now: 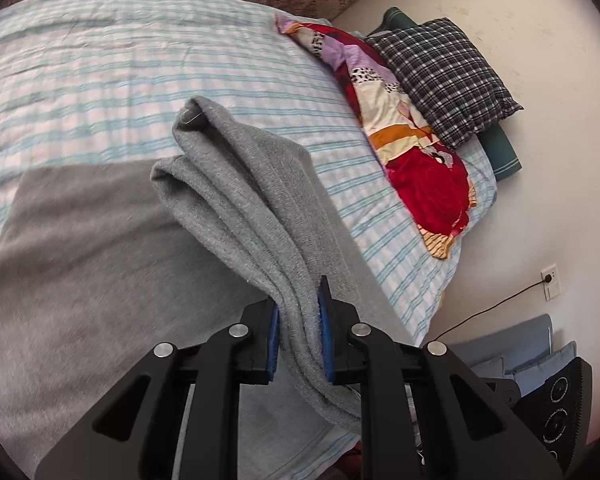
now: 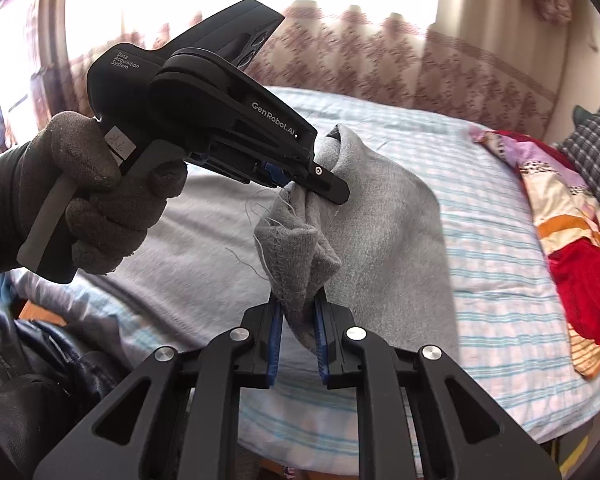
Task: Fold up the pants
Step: 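Grasp the lifted fabric with the left gripper while the right gripper holds it, then lay the lifted fabric over the pants and open both grippers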
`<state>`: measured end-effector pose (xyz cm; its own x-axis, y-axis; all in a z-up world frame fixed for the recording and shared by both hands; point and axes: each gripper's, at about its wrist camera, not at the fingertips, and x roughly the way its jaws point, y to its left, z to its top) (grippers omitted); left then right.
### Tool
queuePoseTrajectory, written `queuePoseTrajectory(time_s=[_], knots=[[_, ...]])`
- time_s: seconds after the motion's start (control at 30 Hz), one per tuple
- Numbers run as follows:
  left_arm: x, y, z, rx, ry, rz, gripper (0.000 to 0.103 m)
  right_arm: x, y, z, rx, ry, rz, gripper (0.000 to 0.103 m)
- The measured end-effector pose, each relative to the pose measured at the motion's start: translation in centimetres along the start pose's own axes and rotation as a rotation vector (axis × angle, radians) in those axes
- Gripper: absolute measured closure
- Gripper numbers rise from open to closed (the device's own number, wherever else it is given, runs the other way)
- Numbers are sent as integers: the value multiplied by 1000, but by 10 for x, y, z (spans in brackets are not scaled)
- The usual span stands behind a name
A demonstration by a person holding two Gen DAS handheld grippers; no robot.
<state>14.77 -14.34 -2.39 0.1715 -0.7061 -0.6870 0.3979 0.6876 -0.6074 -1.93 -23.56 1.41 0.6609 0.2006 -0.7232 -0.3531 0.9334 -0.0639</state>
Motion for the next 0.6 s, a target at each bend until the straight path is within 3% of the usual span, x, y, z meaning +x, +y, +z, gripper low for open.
queuePoseTrajectory(time_s=[0.13, 0.27, 0.4, 0.53, 0.6], knots=[[2, 17, -12, 6, -1, 45, 86, 14, 14, -2, -20, 59, 25, 87], [8, 39, -20, -15, 2, 67, 86, 10, 15, -5, 8, 74, 28, 61], [13, 55, -26, -39, 13, 66, 86, -4, -16, -10, 157, 74, 77, 61], [15, 59, -28, -46, 7, 52, 86, -13, -59, -22, 345, 80, 53, 61], [15, 60, -29, -48, 4, 71, 78, -13, -76, -30, 423, 93, 43, 61]])
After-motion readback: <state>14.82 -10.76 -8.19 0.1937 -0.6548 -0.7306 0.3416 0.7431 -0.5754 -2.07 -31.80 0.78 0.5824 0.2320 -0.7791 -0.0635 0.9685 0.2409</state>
